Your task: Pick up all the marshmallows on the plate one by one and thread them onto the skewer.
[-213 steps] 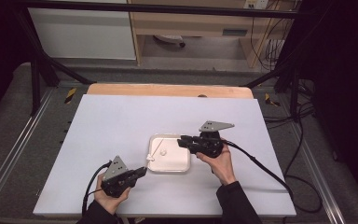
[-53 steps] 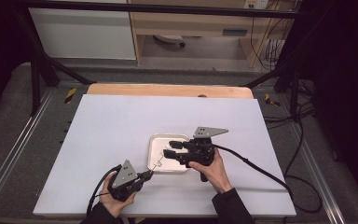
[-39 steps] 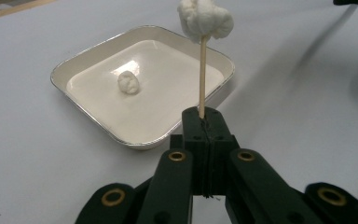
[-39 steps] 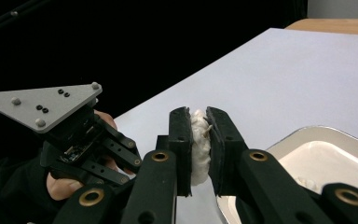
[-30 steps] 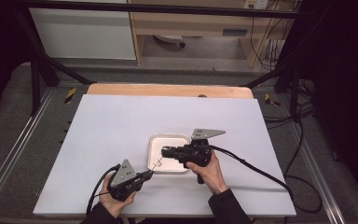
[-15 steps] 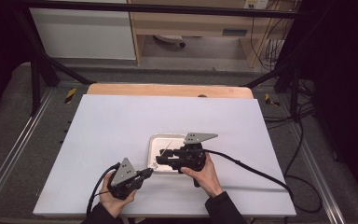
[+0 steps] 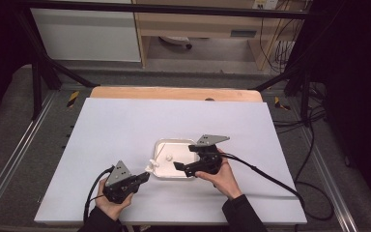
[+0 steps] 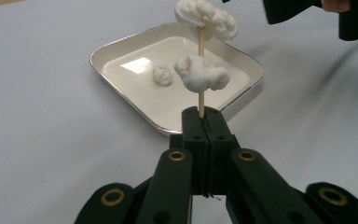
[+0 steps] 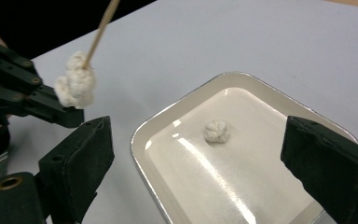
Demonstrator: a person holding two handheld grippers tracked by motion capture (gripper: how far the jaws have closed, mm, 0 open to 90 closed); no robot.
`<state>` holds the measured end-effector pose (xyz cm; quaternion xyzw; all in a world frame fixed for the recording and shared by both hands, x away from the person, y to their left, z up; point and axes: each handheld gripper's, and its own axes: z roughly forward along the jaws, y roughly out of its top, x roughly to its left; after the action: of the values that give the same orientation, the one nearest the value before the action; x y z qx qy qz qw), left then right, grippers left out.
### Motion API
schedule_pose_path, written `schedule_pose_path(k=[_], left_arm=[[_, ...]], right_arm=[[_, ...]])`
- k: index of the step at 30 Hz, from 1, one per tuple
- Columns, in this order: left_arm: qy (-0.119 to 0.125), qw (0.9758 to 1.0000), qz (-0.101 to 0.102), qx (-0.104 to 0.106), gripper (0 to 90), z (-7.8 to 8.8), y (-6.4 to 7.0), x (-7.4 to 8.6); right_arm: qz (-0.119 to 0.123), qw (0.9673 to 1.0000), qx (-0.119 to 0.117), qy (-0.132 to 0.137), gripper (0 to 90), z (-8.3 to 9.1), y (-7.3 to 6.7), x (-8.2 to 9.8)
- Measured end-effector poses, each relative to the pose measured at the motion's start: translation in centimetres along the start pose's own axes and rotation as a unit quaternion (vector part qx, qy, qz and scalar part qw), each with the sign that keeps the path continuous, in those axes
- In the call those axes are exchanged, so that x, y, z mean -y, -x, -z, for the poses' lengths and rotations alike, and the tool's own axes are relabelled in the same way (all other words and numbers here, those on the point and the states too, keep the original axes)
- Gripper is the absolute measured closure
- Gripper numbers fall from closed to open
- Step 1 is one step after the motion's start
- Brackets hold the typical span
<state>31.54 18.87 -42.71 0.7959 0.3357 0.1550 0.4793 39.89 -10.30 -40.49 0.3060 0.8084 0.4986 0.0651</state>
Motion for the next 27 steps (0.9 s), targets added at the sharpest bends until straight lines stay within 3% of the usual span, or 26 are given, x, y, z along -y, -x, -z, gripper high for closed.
schedule_pose_path(k=[4, 10, 21, 27], left_arm=[[0.000, 1.0000, 0.004, 0.002, 88.9, 0.1, -0.2, 0.0], [0.003, 1.0000, 0.007, 0.002, 88.8, 0.2, -0.3, 0.1], [0.005, 1.0000, 0.008, 0.003, 88.8, 0.3, -0.4, 0.1], [0.003, 1.0000, 0.008, 0.004, 88.8, 0.2, -0.3, 0.1]], right_arm=[[0.005, 0.9994, 0.029, -0.018, 8.7, -1.5, 0.3, -0.1], [0.014, 0.9977, 0.046, -0.048, 12.5, -4.0, 0.4, -0.8], [0.041, 0.9926, 0.060, -0.097, 33.1, -7.6, 0.6, -0.6], [0.053, 0.9911, 0.067, -0.102, 43.8, -8.3, 0.7, -0.2]])
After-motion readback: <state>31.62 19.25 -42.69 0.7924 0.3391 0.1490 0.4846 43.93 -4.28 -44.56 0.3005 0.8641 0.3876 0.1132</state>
